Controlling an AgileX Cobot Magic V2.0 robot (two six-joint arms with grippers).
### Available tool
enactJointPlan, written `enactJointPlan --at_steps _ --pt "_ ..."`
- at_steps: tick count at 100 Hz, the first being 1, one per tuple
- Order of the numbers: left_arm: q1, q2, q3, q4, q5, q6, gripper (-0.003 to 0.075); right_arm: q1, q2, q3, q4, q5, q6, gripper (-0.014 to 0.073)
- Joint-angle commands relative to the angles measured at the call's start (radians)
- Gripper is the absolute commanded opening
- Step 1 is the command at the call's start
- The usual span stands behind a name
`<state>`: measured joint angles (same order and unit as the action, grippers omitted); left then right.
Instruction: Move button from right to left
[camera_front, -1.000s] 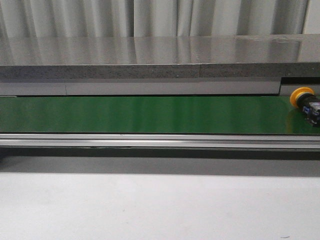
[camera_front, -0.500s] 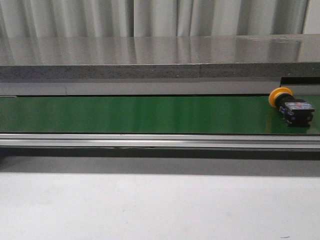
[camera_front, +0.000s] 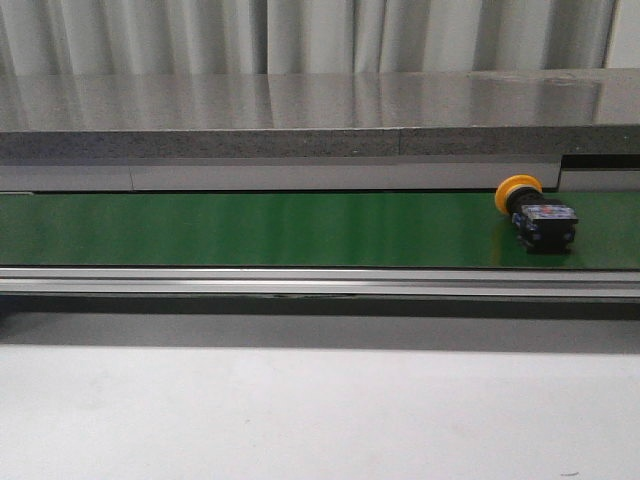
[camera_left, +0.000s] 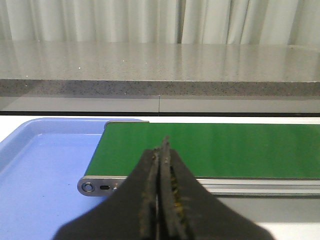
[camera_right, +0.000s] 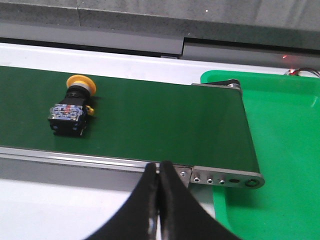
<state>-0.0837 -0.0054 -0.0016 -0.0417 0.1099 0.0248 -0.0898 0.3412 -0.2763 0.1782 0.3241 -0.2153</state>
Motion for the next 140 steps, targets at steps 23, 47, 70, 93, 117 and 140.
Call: enactJointPlan --at_steps 23,47,70,93,117,140 --pt "0.001 -0.031 0.045 -0.009 -0.077 -0.010 -0.0020 0.003 -0.035 -0.019 -0.011 -0.092 -0.009 -0.0067" --pt "0.001 -0.031 0.045 -0.009 -0.077 -0.010 -0.0020 0.003 -0.035 -0.019 -0.011 -0.091 -0.009 -0.0067" --pt "0.001 -0.031 0.045 -0.009 -0.077 -0.010 -0.0020 0.003 -0.035 -0.019 -0.011 -0.091 -0.009 -0.0067" --pt "0.001 -0.031 0.045 -0.007 -0.084 -0.010 -0.0020 0.003 -0.035 -0.019 -0.011 -0.091 -0.009 -0.0067" --pt "0.001 -0.031 0.032 -0.009 -0.145 -0.010 -0.0020 0.003 -0.035 -0.019 -0.011 -0.091 -0.009 -0.0067" --pt "0.001 0.111 -0.204 -0.026 0.078 -0.010 -0.0020 0.003 -0.035 -0.019 -0.011 -0.091 -0.009 -0.0067"
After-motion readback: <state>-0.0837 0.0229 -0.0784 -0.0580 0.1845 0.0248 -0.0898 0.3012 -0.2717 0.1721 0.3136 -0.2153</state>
